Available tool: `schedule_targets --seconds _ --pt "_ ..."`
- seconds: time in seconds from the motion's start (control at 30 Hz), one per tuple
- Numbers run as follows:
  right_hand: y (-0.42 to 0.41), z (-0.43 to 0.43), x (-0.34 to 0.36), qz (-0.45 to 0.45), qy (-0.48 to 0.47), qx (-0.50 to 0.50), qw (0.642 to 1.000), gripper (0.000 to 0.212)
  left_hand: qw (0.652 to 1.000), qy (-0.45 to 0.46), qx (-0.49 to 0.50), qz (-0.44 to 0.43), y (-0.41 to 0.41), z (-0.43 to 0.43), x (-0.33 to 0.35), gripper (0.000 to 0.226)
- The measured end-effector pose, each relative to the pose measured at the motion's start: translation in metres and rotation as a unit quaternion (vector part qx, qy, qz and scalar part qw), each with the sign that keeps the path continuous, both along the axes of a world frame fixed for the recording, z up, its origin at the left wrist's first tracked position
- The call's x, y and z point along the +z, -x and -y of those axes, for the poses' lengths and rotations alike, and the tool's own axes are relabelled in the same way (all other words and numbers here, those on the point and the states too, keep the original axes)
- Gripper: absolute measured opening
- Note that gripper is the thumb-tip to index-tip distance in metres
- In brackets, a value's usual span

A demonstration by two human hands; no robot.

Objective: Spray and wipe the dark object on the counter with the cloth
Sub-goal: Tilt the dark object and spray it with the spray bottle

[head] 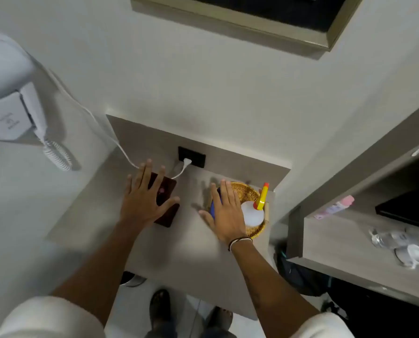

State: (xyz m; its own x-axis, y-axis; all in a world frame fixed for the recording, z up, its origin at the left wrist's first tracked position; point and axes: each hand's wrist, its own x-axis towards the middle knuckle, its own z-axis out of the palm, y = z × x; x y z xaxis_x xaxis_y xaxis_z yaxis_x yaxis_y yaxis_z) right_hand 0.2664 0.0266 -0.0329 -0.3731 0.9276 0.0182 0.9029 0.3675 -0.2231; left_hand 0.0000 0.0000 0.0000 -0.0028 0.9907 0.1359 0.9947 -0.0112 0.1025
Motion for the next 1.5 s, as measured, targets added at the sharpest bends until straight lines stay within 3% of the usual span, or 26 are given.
schedule_targets --seconds 0.1,0.4,0.57,0.7,0.77,1.13,1.23,1.33,1.5 --pt "-0.008 0.009 -0.012 0.001 0.021 -0.015 1.000 0.085 0.999 0.038 0.005 0.010 -0.004 -0.002 -0.007 0.101" --pt "-0.024 0.025 -0.037 -0.016 0.057 -0.065 0.996 0.078 0.999 0.039 0.010 -0.016 -0.007 -0.003 -0.015 0.081" --pt "-0.036 0.037 -0.042 -0.075 0.018 -0.170 0.982 0.048 0.999 0.034 0.007 -0.025 -0.003 -0.006 -0.024 0.079" --pt "-0.054 0.033 -0.045 -0.221 0.013 -0.366 0.904 0.043 0.999 0.033 0.012 -0.028 -0.001 -0.006 -0.029 0.078" --pt "-0.062 0.021 -0.046 -0.280 0.004 -0.407 0.869 0.047 0.999 0.032 0.010 -0.026 -0.001 -0.006 -0.029 0.078" --pt "-0.063 -0.017 -0.046 -0.383 0.022 -0.430 0.818 0.040 0.999 0.047 0.016 -0.018 -0.002 -0.006 -0.027 0.078" --pt "-0.065 -0.024 -0.050 -0.378 0.014 -0.413 0.828 0.040 0.998 0.055 0.019 -0.009 -0.003 -0.006 -0.024 0.077" --pt "-0.069 -0.026 -0.052 -0.375 -0.002 -0.384 0.844 0.053 0.997 0.075 0.033 0.001 -0.004 -0.005 -0.021 0.076" --pt "-0.068 -0.025 -0.047 -0.371 -0.094 -0.373 0.845 0.057 0.996 0.075 0.036 0.016 0.002 -0.007 -0.022 0.071"
